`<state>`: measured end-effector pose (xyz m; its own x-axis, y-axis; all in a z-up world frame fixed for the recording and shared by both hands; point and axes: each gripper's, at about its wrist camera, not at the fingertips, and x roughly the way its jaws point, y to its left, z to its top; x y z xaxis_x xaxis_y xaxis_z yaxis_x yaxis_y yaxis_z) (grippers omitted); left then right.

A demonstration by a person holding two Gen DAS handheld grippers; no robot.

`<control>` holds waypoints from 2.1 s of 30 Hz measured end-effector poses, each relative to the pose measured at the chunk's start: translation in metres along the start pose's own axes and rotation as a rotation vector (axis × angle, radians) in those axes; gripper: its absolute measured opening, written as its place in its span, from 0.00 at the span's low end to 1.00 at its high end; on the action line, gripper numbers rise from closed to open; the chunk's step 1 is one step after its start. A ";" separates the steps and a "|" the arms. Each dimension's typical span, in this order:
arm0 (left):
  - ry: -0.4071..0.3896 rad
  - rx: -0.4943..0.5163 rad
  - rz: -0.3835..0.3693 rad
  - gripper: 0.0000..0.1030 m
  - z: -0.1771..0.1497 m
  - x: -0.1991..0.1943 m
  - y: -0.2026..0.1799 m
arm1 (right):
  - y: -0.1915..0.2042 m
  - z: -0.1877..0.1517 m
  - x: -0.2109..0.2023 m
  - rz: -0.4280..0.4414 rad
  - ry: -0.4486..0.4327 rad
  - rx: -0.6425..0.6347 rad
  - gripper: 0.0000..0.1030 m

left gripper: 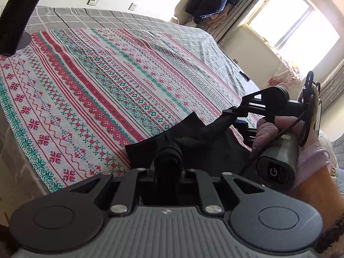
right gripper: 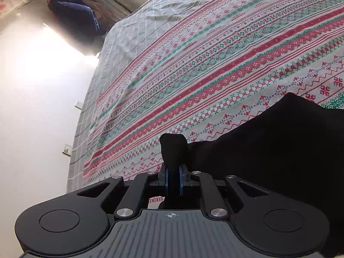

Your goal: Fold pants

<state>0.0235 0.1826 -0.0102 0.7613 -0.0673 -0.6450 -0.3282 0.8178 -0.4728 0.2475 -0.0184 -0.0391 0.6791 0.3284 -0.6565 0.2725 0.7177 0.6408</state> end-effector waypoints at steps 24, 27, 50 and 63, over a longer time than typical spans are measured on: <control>-0.007 0.607 0.089 1.00 0.020 0.029 -0.052 | -0.133 0.003 -0.140 0.020 -0.004 -0.184 0.75; 0.061 0.680 0.041 1.00 0.032 0.049 -0.060 | -0.158 0.002 -0.146 0.012 0.004 -0.186 0.75; 0.458 0.161 -0.404 0.62 0.083 0.174 0.002 | -0.200 -0.001 -0.084 0.295 0.048 -0.019 0.58; 0.410 0.206 -0.435 0.34 0.064 0.167 -0.050 | -0.199 0.003 -0.101 0.284 -0.006 -0.004 0.10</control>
<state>0.2029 0.1670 -0.0564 0.5108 -0.5986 -0.6170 0.1087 0.7569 -0.6444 0.1264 -0.1959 -0.0990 0.7319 0.5131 -0.4484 0.0677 0.6000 0.7971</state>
